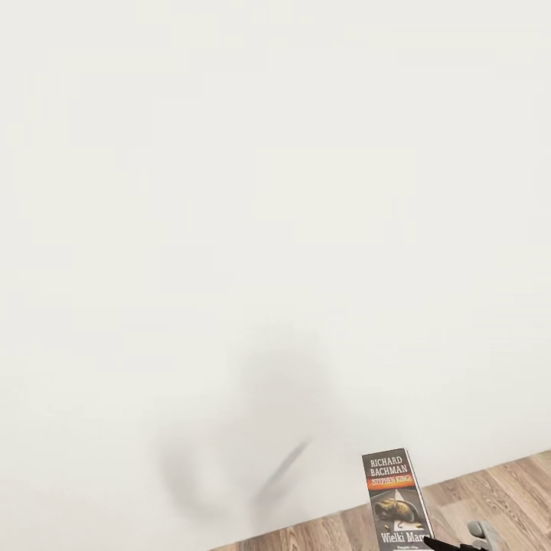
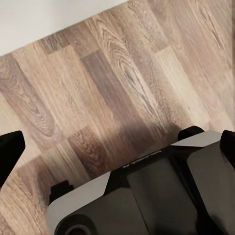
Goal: In the bedroom, move the book from the bed onto either nightstand, and place the two sandals side by side next to the bed.
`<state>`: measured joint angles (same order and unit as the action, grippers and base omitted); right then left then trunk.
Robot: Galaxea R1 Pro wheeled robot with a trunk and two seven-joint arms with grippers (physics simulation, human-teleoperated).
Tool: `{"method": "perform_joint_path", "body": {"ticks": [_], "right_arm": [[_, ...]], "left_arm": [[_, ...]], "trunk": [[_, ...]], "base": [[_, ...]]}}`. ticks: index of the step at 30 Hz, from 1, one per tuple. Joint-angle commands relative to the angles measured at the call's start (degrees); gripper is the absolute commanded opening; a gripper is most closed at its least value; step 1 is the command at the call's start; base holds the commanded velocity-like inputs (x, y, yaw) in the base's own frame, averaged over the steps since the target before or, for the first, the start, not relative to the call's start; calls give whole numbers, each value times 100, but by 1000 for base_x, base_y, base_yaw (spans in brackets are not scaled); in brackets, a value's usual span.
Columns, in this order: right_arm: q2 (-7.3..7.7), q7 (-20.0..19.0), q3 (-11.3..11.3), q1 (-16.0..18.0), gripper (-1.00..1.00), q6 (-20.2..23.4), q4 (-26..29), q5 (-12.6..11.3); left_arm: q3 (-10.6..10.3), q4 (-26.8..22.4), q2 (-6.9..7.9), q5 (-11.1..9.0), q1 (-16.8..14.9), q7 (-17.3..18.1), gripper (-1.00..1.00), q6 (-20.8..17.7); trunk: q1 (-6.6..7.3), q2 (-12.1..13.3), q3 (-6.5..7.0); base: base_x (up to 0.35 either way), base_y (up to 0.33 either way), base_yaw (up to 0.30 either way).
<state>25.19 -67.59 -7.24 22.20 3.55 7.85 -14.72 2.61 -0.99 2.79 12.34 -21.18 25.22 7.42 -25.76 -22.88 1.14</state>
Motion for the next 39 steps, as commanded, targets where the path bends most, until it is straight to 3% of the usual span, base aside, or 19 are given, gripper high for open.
{"method": "perform_joint_path", "body": {"ticks": [1, 16, 33, 39], "right_arm": [[-4, -26, -58, 4, -100, 41, -3, 22], [-6, -24, -58, 4, -100, 41, -3, 22], [-9, -3, -58, 4, -100, 39, -6, 22], [-22, 18, -53, 4, -100, 38, -80, 45]], "left_arm": [[29, 2, 2, 53, 0, 9, 100, 32], [29, 2, 2, 52, 0, 9, 100, 32], [29, 2, 2, 54, 0, 9, 100, 32], [29, 2, 2, 57, 0, 9, 100, 32]], "trunk": [[-2, -4, 0], [-2, -4, 5], [-2, -4, 5], [-2, -4, 5]], "base": [[0, 0, -281], [177, 0, -282], [10, 0, -281], [0, 0, -60]]}}
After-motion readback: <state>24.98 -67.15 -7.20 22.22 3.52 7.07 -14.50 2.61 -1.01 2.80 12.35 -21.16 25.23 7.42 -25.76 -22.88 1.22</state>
